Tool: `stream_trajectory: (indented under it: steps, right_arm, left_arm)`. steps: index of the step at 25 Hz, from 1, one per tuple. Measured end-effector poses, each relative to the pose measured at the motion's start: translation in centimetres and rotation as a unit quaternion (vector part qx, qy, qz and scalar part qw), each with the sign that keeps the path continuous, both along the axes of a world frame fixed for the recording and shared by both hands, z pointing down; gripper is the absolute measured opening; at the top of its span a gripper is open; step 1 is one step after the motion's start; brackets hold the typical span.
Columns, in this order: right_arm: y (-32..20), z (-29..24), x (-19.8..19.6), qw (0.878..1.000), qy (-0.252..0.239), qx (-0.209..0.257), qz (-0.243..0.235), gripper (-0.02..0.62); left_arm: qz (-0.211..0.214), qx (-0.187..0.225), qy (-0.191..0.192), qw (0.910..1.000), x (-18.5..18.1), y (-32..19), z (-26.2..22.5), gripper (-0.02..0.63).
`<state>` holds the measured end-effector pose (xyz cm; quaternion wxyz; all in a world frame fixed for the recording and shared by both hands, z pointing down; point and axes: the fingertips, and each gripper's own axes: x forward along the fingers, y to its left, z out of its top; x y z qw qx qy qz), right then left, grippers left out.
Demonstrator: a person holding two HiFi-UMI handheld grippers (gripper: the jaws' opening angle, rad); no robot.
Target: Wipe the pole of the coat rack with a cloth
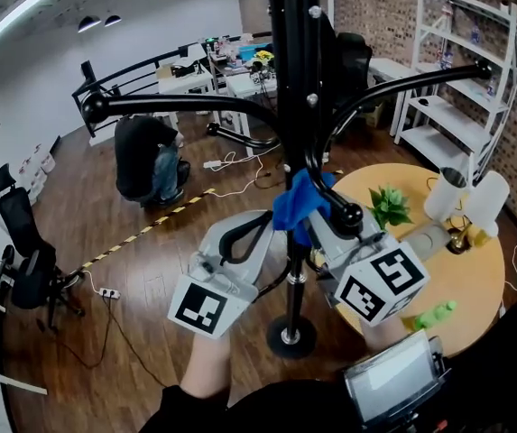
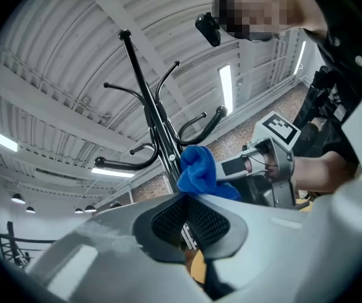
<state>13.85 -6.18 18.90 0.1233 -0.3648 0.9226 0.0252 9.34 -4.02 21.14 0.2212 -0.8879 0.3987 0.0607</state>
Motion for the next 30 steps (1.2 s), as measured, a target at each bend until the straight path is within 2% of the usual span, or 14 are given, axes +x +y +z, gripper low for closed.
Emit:
stream_trajectory:
  steps: [3,7,12,17,26,30]
  right_arm:
    - [0.0,-2.3,-0.2,1.000,-0.011,0.024,-0.005,0.054]
    - [0.1,-1.5,-0.2,1.000,-0.010,0.017,-0.009,0.054]
    - [-0.1,4.0,-0.3,1.000,0.010,-0.027,-0.001,0.054]
    - [-0.2,11.0,-0.2,0.995,0.040,-0.095,0.004,0.054]
    - [-0.2,23.0,-0.4,0.972,0.112,-0.206,0.027,0.054]
    - [-0.2,27.0,-0.4,0.962,0.134,-0.237,0.034,0.055]
  left_arm:
    - [-0.001,0.015,0.001,0.9999,0.1,0.6,-1.5,0.003]
    - [-0.007,0.013,-0.003,0.9999,-0.6,0.6,-1.4,0.003]
    - [-0.003,0.005,-0.009,0.9999,-0.6,0.0,-0.1,0.003]
    - [0.012,-0.025,-0.020,0.9994,0.1,-0.7,3.2,0.003]
    - [0.028,-0.068,-0.015,0.9972,0.0,-0.5,7.1,0.003]
    - [0.033,-0.079,-0.014,0.9962,0.0,-0.2,8.4,0.003]
